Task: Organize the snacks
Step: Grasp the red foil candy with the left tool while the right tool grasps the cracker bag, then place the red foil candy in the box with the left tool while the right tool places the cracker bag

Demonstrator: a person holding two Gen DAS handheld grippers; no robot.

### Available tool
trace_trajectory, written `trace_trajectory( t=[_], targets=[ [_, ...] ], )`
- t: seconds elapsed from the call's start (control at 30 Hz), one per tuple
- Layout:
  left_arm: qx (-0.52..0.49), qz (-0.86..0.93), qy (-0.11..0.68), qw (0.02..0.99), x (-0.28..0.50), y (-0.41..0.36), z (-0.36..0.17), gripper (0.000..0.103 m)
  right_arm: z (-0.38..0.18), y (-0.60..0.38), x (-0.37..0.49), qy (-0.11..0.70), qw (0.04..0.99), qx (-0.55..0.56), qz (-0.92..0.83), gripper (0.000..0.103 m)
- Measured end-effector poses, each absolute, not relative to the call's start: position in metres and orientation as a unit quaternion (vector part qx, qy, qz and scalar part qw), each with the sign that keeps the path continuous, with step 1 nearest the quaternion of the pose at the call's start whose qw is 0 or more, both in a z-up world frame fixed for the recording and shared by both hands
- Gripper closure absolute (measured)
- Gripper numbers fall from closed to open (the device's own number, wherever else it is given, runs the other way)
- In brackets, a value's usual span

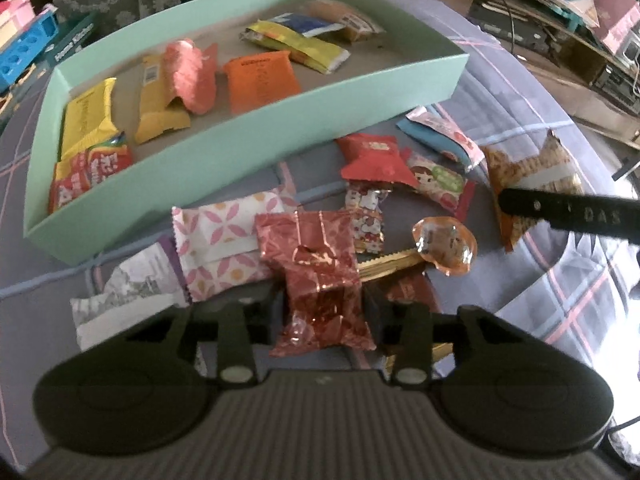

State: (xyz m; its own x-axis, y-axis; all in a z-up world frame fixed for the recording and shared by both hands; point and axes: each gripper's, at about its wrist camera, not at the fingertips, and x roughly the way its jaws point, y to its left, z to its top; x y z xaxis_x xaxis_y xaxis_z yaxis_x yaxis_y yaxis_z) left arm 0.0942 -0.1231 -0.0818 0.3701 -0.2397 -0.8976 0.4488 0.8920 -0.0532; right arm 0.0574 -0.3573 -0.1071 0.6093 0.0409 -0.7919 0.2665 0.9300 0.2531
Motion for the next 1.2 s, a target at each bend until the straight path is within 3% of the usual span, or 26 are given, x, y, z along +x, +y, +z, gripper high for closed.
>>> trace_trajectory(
  t=[0.63, 1.2],
  targets=[
    [-0.002, -0.217, 0.49, 0.845, 0.087, -0.074, -0.04, 0.066, -0.063, -0.348, 0.054, 0.415, 0.887, 0.199, -0.036, 0.047],
    [-0.057, -0.148, 0.447, 0.881, 0.187, -0.024, 0.005, 0.066, -0.016, -0.329, 0.17, 0.396, 0.9, 0.181, -0.001, 0.047]
  ],
)
